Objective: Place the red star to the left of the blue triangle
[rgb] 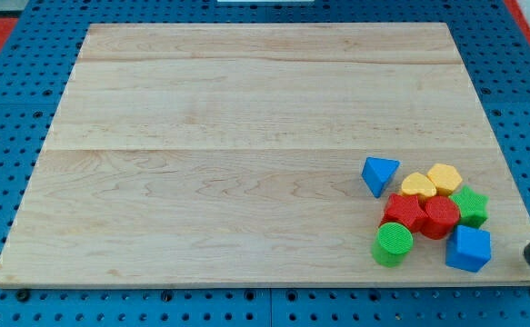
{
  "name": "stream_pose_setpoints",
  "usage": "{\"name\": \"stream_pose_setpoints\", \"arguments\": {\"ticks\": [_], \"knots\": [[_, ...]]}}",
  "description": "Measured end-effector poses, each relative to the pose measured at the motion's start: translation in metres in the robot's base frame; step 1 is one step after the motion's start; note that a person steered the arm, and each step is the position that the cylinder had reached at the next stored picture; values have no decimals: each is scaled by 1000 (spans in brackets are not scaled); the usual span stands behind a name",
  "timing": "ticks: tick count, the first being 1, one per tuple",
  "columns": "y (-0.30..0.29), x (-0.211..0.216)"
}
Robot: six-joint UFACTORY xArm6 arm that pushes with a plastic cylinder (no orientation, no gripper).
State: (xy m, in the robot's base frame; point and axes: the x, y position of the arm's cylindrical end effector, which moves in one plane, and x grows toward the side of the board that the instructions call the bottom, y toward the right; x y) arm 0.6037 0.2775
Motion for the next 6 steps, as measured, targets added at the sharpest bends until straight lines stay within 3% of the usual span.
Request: {"name": "stream_pose_setpoints", "arguments": {"ticks": [6], "knots": [[-101, -33]]}}
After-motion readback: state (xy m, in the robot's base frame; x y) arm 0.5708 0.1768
